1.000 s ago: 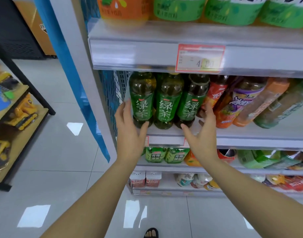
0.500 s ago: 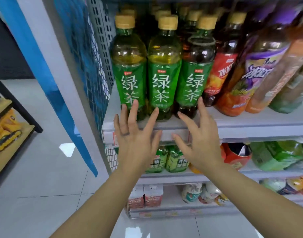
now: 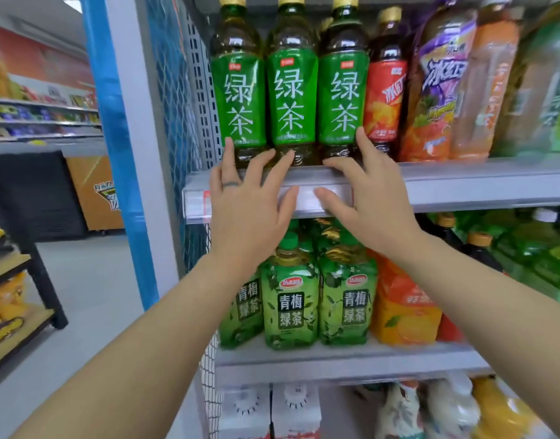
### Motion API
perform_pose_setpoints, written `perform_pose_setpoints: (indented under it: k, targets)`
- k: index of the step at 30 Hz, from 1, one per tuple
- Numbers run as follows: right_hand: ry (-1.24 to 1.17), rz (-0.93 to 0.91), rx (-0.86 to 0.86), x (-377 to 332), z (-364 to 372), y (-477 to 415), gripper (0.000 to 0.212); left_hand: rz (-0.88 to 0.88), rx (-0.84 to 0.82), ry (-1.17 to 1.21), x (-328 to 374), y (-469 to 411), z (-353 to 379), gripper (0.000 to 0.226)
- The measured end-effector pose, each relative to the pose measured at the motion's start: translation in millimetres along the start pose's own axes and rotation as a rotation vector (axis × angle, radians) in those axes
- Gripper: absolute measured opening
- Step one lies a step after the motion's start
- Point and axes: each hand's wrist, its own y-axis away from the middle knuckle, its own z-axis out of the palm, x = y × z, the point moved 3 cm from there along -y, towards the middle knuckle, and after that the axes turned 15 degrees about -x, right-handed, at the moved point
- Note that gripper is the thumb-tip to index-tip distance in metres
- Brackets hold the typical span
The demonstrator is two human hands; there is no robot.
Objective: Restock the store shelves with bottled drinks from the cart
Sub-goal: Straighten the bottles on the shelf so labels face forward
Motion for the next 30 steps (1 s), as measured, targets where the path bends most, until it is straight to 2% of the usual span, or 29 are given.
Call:
perform_pose_setpoints:
  k: [4,6,8,10,12,15,18,23,27,30]
  targets:
    - [-0.167,-0.142,0.109,-14,6,32,0.035,0.038,-0.027,-0.017,-2,0,-2,0.051]
    - [-0.172,-0.234,0.154,-22,25,62,0.025,0.046,-0.042,-0.027,-3,0,-1,0.052]
    - [-0.134,-0.251,0.126,-22,48,83,0.021,0.053,-0.041,-0.045,-3,1,0,0.052]
    - [-0.069,-0.175,0.037,-14,70,91,0.028,0.048,-0.034,-0.069,-3,2,2,0.051]
    - [0.07,-0.059,-0.114,-7,85,92,0.046,0.04,-0.03,-0.075,-3,2,2,0.051]
    - [0.231,-0.013,-0.27,-4,98,94,0.066,0.039,-0.045,-0.056,-3,1,3,0.051]
    - [0.278,-0.019,-0.299,-3,102,95,0.071,0.068,-0.025,0.034,-4,5,-2,0.047]
    - [0.284,-0.023,-0.29,-2,105,96,0.071,0.194,0.174,0.256,-6,67,1,0.027]
    - [0.287,-0.035,-0.299,-1,106,96,0.073,0.096,0.091,0.36,-18,109,40,0.03]
    - [0.284,-0.029,-0.299,-1,106,96,0.073,-0.078,-0.035,0.391,-27,104,59,0.047]
